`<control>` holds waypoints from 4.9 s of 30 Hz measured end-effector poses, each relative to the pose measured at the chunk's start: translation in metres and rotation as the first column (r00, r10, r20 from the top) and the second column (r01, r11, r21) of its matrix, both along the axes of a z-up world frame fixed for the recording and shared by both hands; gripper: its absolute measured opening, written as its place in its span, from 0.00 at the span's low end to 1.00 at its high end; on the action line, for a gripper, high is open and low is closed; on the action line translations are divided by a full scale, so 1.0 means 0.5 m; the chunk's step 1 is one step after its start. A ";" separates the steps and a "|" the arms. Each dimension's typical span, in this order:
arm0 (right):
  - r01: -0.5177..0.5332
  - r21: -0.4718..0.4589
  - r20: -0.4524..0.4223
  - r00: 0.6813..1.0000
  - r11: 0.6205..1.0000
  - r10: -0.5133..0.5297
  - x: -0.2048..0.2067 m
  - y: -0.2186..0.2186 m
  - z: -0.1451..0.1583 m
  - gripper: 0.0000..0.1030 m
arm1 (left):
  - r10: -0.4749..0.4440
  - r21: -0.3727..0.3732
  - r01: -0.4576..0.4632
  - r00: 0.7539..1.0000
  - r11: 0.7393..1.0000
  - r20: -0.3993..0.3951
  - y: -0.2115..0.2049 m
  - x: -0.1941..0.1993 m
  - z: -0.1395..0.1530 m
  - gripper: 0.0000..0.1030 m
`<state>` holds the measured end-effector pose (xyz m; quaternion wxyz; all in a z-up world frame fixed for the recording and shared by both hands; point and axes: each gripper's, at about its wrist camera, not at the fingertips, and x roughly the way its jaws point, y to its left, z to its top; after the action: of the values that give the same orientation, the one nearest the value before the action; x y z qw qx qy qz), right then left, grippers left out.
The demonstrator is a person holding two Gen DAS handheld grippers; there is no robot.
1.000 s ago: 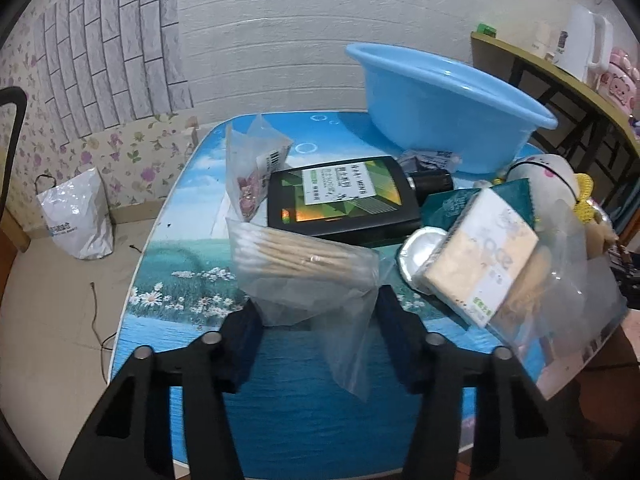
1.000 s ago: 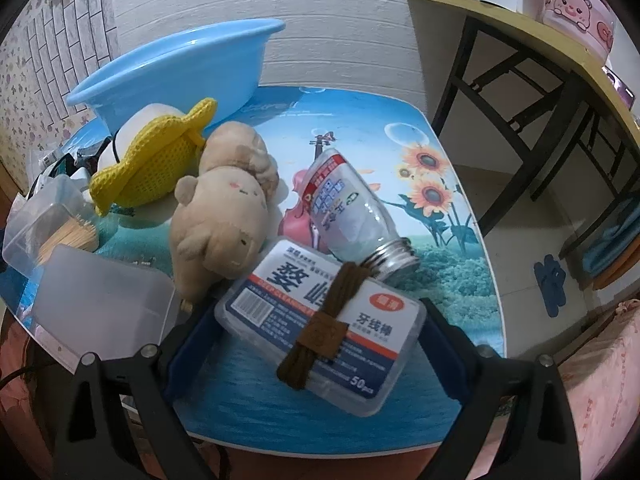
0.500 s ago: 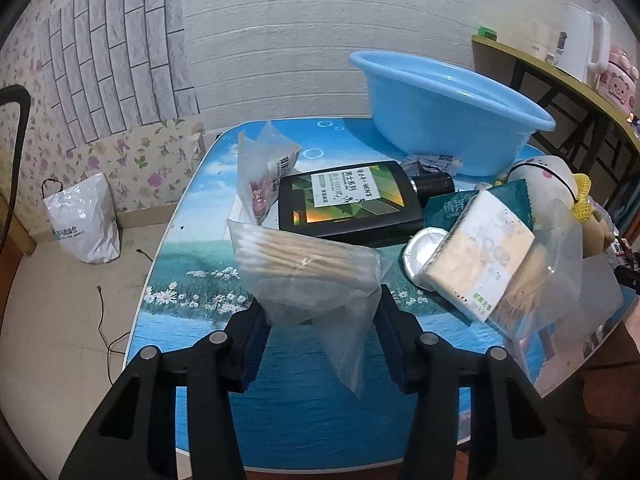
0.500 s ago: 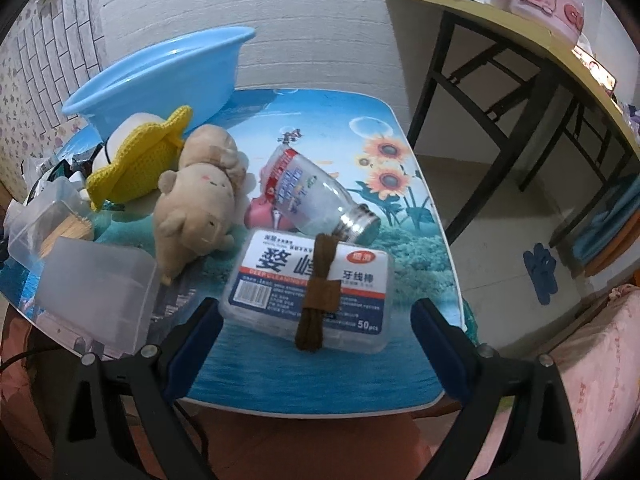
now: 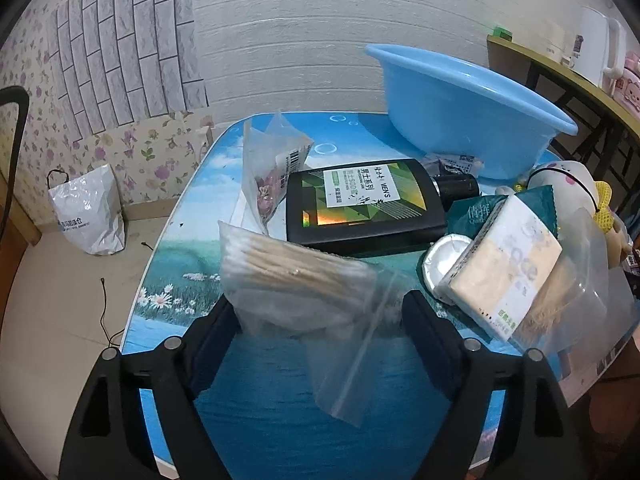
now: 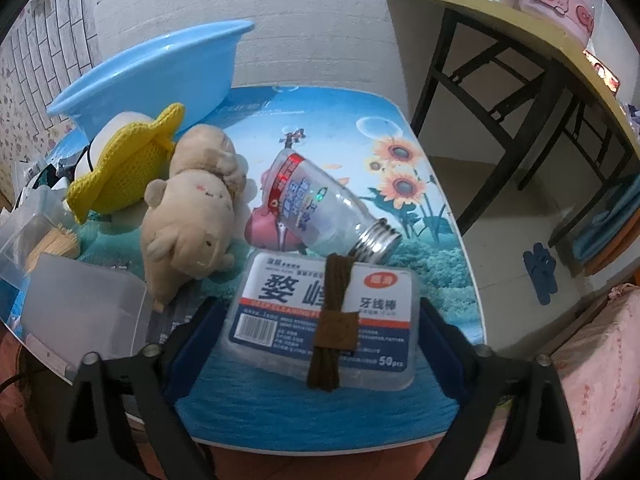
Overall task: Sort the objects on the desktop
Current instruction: 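Carry the swab bag and floss box into the blue basin and release both, then withdraw both grippers from the basin back over the table, then grasp the tissue pack with the left gripper while the right gripper grasps the clear bottle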
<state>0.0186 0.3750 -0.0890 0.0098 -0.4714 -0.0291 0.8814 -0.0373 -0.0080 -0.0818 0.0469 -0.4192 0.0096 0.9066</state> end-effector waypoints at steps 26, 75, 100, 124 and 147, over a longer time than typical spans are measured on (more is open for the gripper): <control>-0.292 -0.075 -0.235 0.934 0.953 0.268 -0.068 -0.151 0.209 0.83 | -0.069 0.032 0.077 0.975 0.997 -0.210 0.045 -0.007 0.193 0.47; -0.370 -0.076 -0.220 0.912 0.926 0.347 -0.197 -0.221 0.181 0.87 | -0.146 0.009 0.149 0.977 0.989 -0.155 0.158 -0.130 0.196 0.81; -0.219 -0.074 -0.194 0.960 0.973 0.202 -0.084 -0.112 0.139 0.88 | -0.104 -0.035 0.101 0.992 0.994 -0.072 0.091 -0.008 0.102 0.91; -0.144 -0.089 -0.116 0.984 0.986 0.134 -0.045 -0.006 0.074 0.88 | -0.239 -0.105 0.235 0.971 0.966 -0.028 0.130 0.042 0.023 0.91; -0.105 -0.058 -0.078 0.992 0.993 0.100 -0.076 0.053 0.024 0.66 | -0.307 -0.008 0.307 0.951 0.952 -0.032 0.140 0.015 0.005 0.48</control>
<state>-0.0192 0.4016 -0.0771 -0.0491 -0.4359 -0.0257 0.8983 -0.0297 0.0620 -0.0795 0.1867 -0.3979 0.0766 0.8949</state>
